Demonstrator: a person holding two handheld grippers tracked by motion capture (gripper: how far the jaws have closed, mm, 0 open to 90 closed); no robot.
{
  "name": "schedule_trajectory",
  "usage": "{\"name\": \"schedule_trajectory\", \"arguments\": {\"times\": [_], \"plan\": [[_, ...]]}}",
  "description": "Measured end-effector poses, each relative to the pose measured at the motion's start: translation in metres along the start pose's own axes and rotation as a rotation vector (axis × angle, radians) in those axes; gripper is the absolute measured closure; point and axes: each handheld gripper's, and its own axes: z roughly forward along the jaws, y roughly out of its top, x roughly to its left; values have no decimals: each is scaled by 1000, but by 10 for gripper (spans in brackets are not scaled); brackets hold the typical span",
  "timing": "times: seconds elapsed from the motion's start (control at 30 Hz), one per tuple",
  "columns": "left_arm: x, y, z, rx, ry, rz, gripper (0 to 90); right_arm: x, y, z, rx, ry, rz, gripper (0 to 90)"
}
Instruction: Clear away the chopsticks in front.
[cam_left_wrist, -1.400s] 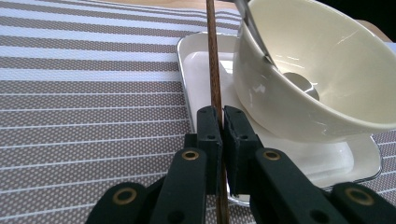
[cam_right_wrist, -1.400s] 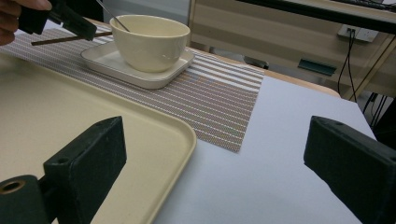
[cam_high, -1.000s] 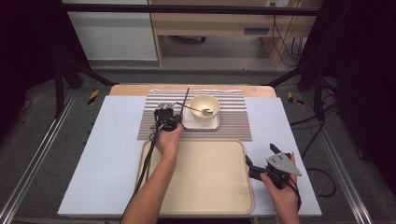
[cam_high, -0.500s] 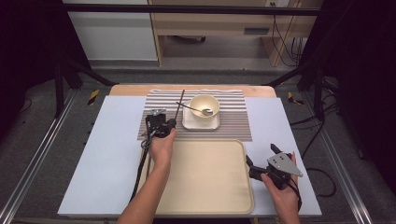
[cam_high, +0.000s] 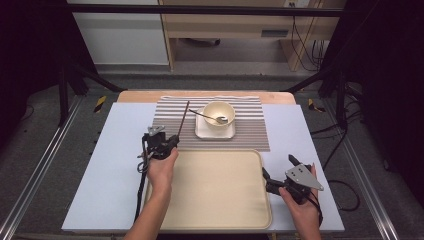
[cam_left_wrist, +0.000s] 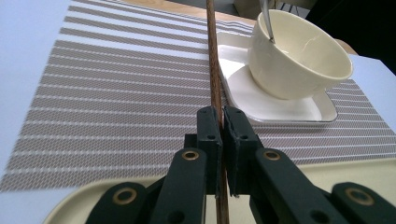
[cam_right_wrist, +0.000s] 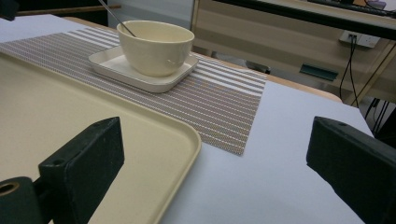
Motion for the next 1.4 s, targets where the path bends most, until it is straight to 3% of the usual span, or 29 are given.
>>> {"name": "schedule_trajectory", "arguments": {"times": [0.33,0.57,0.7,0.97,1.2,1.4], "plan": [[2,-26,-46,-24,63,-33,855,5,4,0,-17,8,-9,43],[3,-39,-66,-40,72,-16,855,5,4,1,-14,7,-6,43],[-5,-51,-76,-55,69,-1,855,6,4,1,-5,12,-9,43],[-14,-64,-87,-79,79,8,855,4,3,2,-9,13,10,43],[-14,-74,-95,-105,81,-21,855,4,3,2,-9,19,13,43],[-17,-83,-102,-111,88,-7,855,4,3,2,-8,15,8,43]]}}
